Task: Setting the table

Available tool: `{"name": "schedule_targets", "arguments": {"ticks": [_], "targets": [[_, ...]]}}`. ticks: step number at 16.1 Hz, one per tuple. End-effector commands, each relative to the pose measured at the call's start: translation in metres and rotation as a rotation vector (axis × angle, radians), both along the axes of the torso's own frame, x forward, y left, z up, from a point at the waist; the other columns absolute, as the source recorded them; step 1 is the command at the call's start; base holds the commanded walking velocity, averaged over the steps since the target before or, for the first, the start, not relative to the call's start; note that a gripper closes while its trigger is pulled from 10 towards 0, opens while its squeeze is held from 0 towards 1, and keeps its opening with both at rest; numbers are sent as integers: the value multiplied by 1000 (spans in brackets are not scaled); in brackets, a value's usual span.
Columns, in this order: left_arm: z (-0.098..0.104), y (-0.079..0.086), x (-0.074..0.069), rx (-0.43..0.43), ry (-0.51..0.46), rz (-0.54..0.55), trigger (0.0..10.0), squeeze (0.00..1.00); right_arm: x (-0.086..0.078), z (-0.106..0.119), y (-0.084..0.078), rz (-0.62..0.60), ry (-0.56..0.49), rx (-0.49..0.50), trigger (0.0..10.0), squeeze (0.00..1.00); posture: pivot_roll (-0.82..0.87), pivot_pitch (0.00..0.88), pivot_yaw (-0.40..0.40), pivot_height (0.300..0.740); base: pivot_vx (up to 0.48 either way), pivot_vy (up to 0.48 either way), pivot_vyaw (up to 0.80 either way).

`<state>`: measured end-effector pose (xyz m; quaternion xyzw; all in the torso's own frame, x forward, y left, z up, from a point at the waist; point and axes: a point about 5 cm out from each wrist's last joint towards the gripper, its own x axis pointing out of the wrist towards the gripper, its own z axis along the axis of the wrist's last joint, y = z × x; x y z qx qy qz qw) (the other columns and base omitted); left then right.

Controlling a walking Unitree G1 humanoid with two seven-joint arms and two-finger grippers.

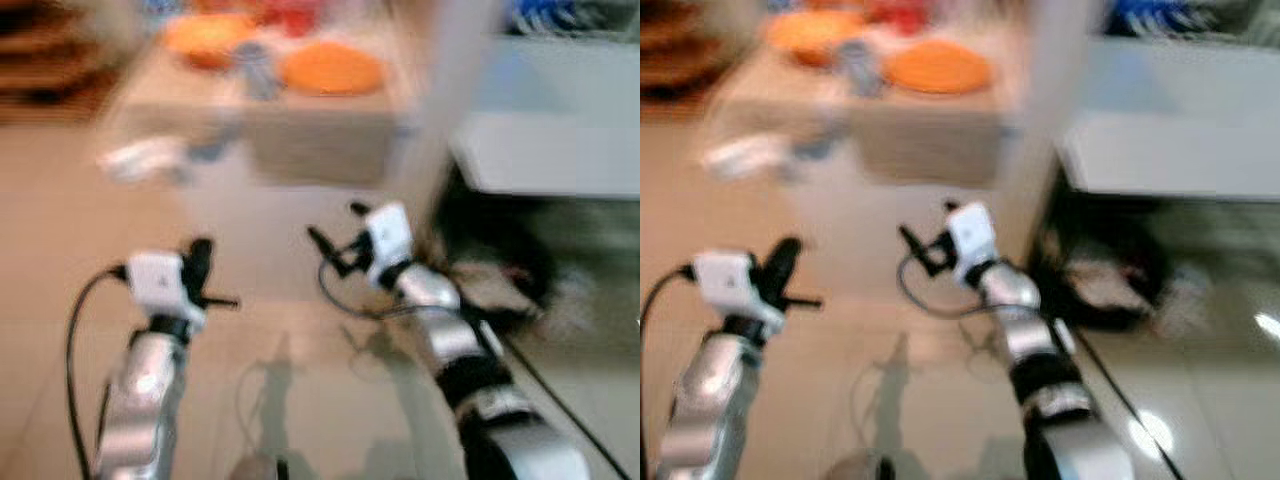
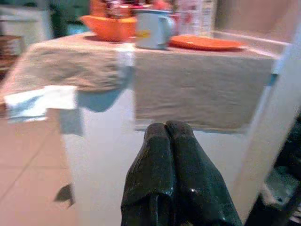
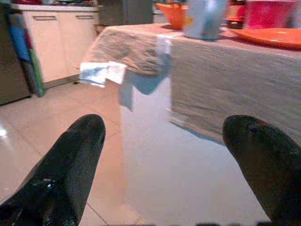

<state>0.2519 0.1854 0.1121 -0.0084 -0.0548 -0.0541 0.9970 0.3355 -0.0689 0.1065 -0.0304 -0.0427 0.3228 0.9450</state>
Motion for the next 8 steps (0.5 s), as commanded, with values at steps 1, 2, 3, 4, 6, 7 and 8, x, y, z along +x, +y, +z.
{"name": "schedule_targets", "arguments": {"ticks": [1, 2, 3, 4, 6, 7, 8], "targets": [[4, 2, 1, 12, -4, -1, 10000, 0, 0, 6, 6, 20, -23, -7, 10000, 0, -21, 77, 1, 740, 480, 0, 0], [7, -1, 1, 11, -8, -12, 10000, 0, 2, 11, 6, 19, -31, -6, 10000, 0, -24, 77, 4, 740, 480, 0, 0], [9, -3, 1, 13, -13, -21, 10000, 0, 4, 16, 6, 2, -57, 2, 10000, 0, -22, 78, 2, 740, 480, 0, 0], [15, -8, 3, 8, -26, -45, 10000, 0, 6, 31, 7, 6, -93, 64, 10000, 0, -22, 78, 5, 740, 480, 0, 0], [20, -11, 5, -2, -37, -57, 10000, 0, 6, 41, 9, 21, -114, 111, 10000, 0, -21, 79, 5, 740, 480, 0, 0], [27, -14, 7, -11, -53, -77, 10000, 0, 4, 54, 12, 49, -145, 174, 10000, 0, -21, 78, 7, 740, 480, 0, 0], [30, -16, 8, -13, -62, -84, 10000, 0, 3, 63, 13, 61, -165, 219, 10000, 0, -22, 78, 8, 740, 480, 0, 0]]}}
